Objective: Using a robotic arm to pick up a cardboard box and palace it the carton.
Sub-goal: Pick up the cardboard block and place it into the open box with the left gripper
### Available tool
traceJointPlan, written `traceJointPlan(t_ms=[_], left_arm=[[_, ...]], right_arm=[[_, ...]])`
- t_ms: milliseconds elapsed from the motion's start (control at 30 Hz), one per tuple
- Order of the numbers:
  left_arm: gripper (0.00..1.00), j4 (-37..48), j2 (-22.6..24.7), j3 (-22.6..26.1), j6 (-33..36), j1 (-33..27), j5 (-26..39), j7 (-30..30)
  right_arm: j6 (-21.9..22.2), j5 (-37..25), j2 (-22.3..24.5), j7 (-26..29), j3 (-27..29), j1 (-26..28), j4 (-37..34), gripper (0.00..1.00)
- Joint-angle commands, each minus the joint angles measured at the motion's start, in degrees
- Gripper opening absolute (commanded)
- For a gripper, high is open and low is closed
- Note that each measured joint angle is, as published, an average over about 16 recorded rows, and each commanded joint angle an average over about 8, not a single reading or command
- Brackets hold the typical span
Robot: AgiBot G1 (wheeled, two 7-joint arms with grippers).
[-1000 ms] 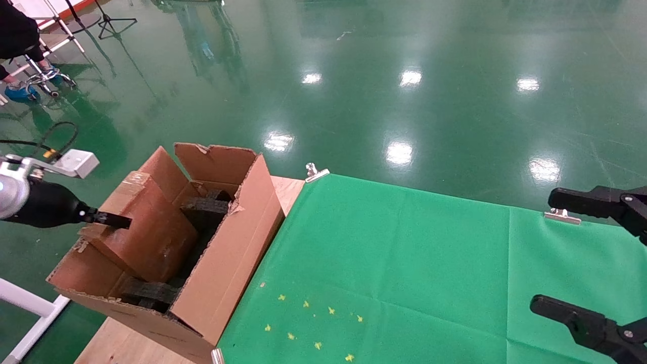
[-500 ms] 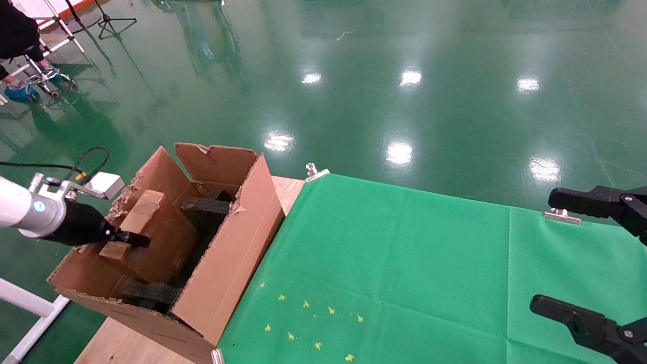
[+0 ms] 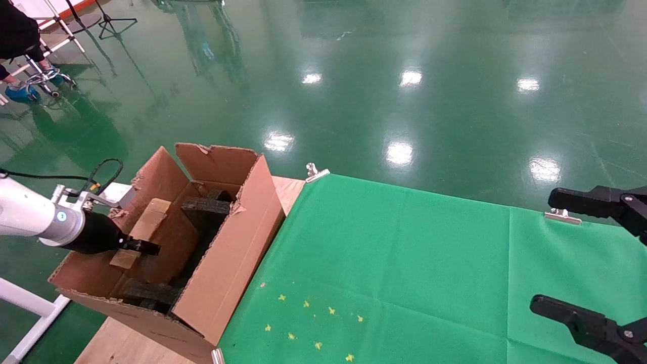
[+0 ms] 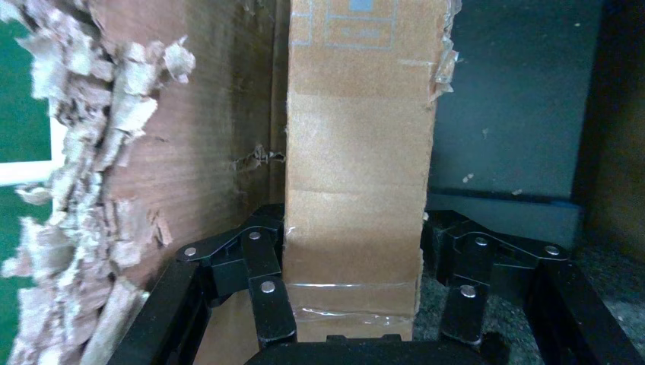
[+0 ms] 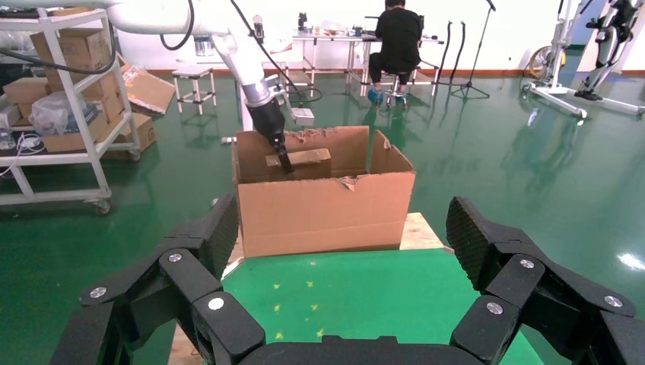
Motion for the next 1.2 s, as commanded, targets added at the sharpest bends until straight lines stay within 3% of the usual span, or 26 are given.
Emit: traceJointPlan(t_ms=[33,433,667,700,967,1200], left_arm=[[0.0,0.41,0.36,-0.07,-0.35,0.32,-0.11,-0.1],[0.0,1.4,2.27,-0.48,-8.55,3.55,-0.69,-1.59],[0.0,1.67,2.87,-0.51,-9.58,4.49,-0.73,-2.3],[0.03,1.7,2.91,-0.5,-9.51,4.56,-0.71,-2.39],[1.0,1.88,3.16,-0.54,-9.47,4.94,-0.85,-2.9],[1.0,1.89,3.15,-0.49,-9.32,4.92,-0.72,-2.82]], right_arm=[[0.0,0.0,0.0,0.0,0.0,0.0,0.0,1.0],[0.0,0.0,0.0,0.0,0.0,0.0,0.0,1.0],[0.0,0.0,0.0,0.0,0.0,0.0,0.0,1.0],[0.0,0.0,0.0,0.0,0.0,0.0,0.0,1.0],[0.02,0.01,0.01,0.0,0.0,-0.01,-0.02,1.0],[0.02,0.01,0.01,0.0,0.0,-0.01,-0.02,1.0]])
